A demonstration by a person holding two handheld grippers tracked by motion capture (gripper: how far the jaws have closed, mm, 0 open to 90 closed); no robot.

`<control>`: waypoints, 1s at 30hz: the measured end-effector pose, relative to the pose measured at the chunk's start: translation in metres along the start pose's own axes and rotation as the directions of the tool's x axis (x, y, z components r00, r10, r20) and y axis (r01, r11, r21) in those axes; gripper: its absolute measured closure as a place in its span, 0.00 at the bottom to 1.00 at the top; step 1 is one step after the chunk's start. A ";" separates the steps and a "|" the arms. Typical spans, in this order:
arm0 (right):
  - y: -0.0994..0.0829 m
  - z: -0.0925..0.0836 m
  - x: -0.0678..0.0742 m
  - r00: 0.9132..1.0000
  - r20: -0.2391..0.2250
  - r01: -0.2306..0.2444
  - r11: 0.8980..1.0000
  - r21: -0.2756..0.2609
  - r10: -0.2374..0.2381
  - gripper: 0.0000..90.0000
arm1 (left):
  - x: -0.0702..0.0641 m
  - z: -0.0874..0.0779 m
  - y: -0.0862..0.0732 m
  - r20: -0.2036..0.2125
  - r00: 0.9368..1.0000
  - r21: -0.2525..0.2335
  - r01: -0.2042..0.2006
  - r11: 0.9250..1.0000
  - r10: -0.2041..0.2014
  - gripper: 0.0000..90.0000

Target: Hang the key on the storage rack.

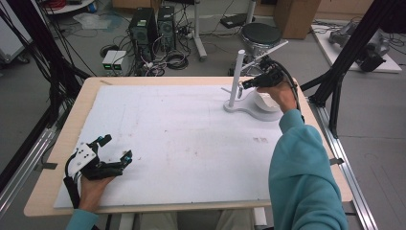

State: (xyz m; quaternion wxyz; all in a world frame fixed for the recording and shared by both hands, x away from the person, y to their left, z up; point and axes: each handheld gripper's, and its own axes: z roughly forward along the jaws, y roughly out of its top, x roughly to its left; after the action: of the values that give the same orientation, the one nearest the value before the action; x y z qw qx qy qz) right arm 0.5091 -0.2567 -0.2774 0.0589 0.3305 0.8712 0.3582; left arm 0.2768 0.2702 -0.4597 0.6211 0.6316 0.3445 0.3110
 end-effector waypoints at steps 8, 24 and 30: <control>0.000 0.003 -0.003 1.000 0.006 0.001 1.000 0.001 -0.001 0.99 | 0.000 0.000 0.000 -0.001 1.000 0.000 -0.002 1.000 0.002 0.02; -0.001 0.009 -0.009 1.000 0.004 0.004 1.000 0.005 -0.004 0.97 | 0.000 0.000 0.000 0.000 1.000 -0.001 0.000 1.000 0.000 0.02; -0.002 0.008 -0.011 1.000 0.008 -0.001 1.000 -0.017 0.002 0.92 | 0.000 0.000 0.000 0.000 1.000 -0.001 0.000 1.000 0.000 0.02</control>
State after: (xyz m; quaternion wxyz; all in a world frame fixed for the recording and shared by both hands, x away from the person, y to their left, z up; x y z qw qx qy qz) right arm 0.5196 -0.2595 -0.2861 0.0650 0.3320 0.8676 0.3645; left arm 0.2768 0.2703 -0.4597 0.6214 0.6315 0.3443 0.3109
